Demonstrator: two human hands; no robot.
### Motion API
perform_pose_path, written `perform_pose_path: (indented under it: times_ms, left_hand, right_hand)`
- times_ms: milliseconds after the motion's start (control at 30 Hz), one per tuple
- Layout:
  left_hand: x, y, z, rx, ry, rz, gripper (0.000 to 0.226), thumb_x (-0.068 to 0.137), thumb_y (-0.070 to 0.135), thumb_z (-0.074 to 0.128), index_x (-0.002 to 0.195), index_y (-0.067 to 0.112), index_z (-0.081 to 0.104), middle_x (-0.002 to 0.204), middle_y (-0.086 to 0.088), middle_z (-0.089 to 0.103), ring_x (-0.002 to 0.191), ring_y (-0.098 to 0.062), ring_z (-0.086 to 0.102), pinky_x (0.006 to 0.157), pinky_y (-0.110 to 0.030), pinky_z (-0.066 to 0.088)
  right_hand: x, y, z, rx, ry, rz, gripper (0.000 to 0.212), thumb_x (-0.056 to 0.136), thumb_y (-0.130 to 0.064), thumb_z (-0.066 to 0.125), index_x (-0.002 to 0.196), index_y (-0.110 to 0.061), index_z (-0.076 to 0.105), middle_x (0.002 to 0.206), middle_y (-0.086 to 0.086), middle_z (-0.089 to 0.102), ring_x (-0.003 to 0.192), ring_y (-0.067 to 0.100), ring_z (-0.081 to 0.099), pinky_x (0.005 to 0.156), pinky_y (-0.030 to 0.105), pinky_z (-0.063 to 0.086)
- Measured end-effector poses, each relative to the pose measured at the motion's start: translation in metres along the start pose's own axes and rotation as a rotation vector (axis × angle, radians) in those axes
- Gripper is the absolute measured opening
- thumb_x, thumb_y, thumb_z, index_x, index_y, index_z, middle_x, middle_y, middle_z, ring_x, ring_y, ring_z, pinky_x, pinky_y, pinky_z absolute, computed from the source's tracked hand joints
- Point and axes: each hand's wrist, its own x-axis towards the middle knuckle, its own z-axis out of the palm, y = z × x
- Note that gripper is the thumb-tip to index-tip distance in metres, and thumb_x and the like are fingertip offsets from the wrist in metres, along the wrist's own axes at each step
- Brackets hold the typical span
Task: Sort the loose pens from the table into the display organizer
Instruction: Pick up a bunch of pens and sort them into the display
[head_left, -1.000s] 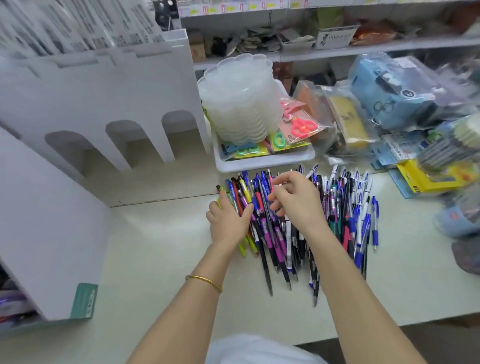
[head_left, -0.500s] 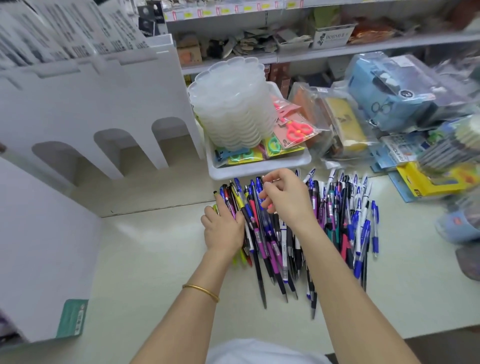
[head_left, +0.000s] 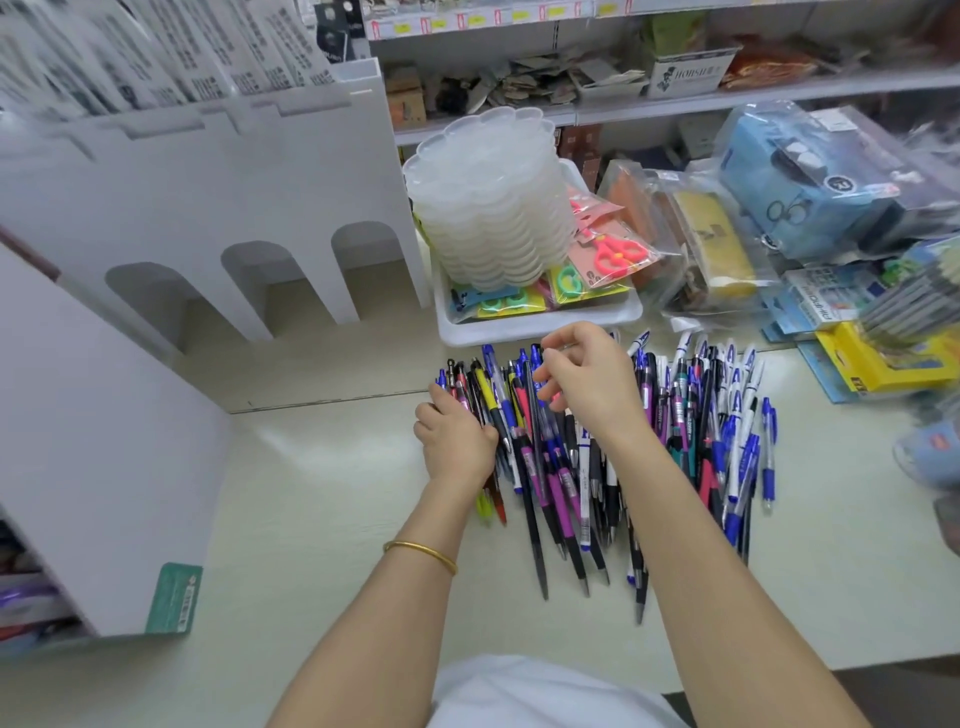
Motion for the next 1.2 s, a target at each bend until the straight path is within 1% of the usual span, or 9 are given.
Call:
perform_pose_path:
  times_ms: [367, 500, 633, 700, 867, 967, 1033, 1100, 1200]
  left_hand:
    - [0.009, -0.001, -0.002, -0.001, 0.006, -0.081, 0.092, 0.082, 0.021, 0.074, 0.148, 0.003, 0.013, 0.139, -0.023, 0.033, 0.124, -0.035, 0.039, 0.101, -0.039, 0.043]
    - [0.008, -0.002, 0.002, 0.038, 0.012, -0.049, 0.085, 0.086, 0.020, 0.069, 0.148, 0.002, 0.013, 0.139, -0.023, 0.032, 0.123, -0.035, 0.039, 0.100, -0.038, 0.043]
    - [0.012, -0.003, -0.001, 0.071, 0.018, -0.066, 0.088, 0.081, 0.025, 0.076, 0.145, 0.004, 0.019, 0.135, -0.022, 0.038, 0.120, -0.034, 0.044, 0.097, -0.038, 0.047]
    - [0.012, -0.004, -0.004, 0.118, 0.022, -0.062, 0.082, 0.082, 0.019, 0.074, 0.143, 0.003, 0.022, 0.132, -0.022, 0.042, 0.117, -0.034, 0.048, 0.094, -0.038, 0.048]
    - [0.014, -0.011, -0.008, 0.202, 0.066, -0.018, 0.060, 0.087, 0.007, 0.065, 0.137, 0.000, 0.032, 0.122, -0.020, 0.055, 0.106, -0.035, 0.058, 0.085, -0.040, 0.053]
    - [0.018, -0.014, -0.014, 0.077, 0.056, -0.059, 0.051, 0.087, 0.010, 0.065, 0.129, 0.003, 0.037, 0.113, -0.016, 0.059, 0.094, -0.031, 0.062, 0.072, -0.038, 0.056]
    - [0.020, -0.015, -0.020, -0.053, 0.011, -0.119, 0.049, 0.088, 0.010, 0.063, 0.128, 0.002, 0.035, 0.111, -0.016, 0.060, 0.092, -0.030, 0.063, 0.065, -0.035, 0.052]
    - [0.022, -0.013, -0.023, -0.119, -0.037, -0.142, 0.050, 0.089, 0.010, 0.060, 0.130, 0.000, 0.033, 0.112, -0.018, 0.059, 0.098, -0.032, 0.062, 0.067, -0.035, 0.050]
    - [0.019, -0.009, -0.020, -0.067, -0.054, -0.104, 0.053, 0.092, 0.016, 0.060, 0.133, -0.001, 0.033, 0.127, -0.021, 0.052, 0.115, -0.036, 0.054, 0.087, -0.040, 0.049]
  right_hand:
    - [-0.002, 0.003, 0.005, -0.006, -0.015, 0.002, 0.015, 0.094, -0.003, 0.045, 0.097, -0.014, 0.055, 0.075, 0.004, 0.065, 0.054, 0.009, 0.058, 0.051, 0.023, 0.050]
    - [-0.001, 0.006, 0.006, -0.012, -0.017, 0.009, 0.014, 0.094, -0.003, 0.046, 0.099, -0.013, 0.056, 0.076, 0.004, 0.066, 0.054, 0.009, 0.059, 0.051, 0.023, 0.051]
    - [-0.001, 0.006, 0.006, -0.013, -0.020, 0.011, 0.014, 0.095, -0.003, 0.046, 0.098, -0.013, 0.055, 0.076, 0.005, 0.066, 0.054, 0.008, 0.058, 0.051, 0.022, 0.051]
    - [-0.001, 0.006, 0.006, -0.005, -0.024, 0.017, 0.014, 0.095, -0.003, 0.046, 0.099, -0.013, 0.055, 0.077, 0.004, 0.065, 0.055, 0.010, 0.058, 0.052, 0.023, 0.051]
    - [-0.001, 0.005, 0.005, -0.007, -0.025, 0.016, 0.013, 0.096, -0.004, 0.046, 0.100, -0.012, 0.055, 0.077, 0.004, 0.065, 0.055, 0.009, 0.058, 0.051, 0.022, 0.050]
    - [0.001, 0.005, 0.006, -0.007, -0.028, 0.015, 0.013, 0.096, -0.004, 0.046, 0.100, -0.012, 0.055, 0.078, 0.006, 0.065, 0.055, 0.009, 0.058, 0.050, 0.022, 0.050]
    - [0.001, 0.005, 0.007, -0.012, -0.026, 0.012, 0.013, 0.096, -0.004, 0.046, 0.100, -0.012, 0.055, 0.079, 0.007, 0.066, 0.053, 0.008, 0.058, 0.051, 0.024, 0.050]
    - [0.002, 0.006, 0.009, -0.024, -0.026, 0.006, 0.013, 0.096, -0.004, 0.046, 0.100, -0.012, 0.056, 0.079, 0.007, 0.066, 0.051, 0.005, 0.057, 0.050, 0.024, 0.051]
    - [0.003, 0.007, 0.012, -0.036, -0.032, -0.001, 0.013, 0.096, -0.005, 0.046, 0.102, -0.011, 0.056, 0.079, 0.008, 0.066, 0.052, 0.006, 0.058, 0.051, 0.023, 0.051]
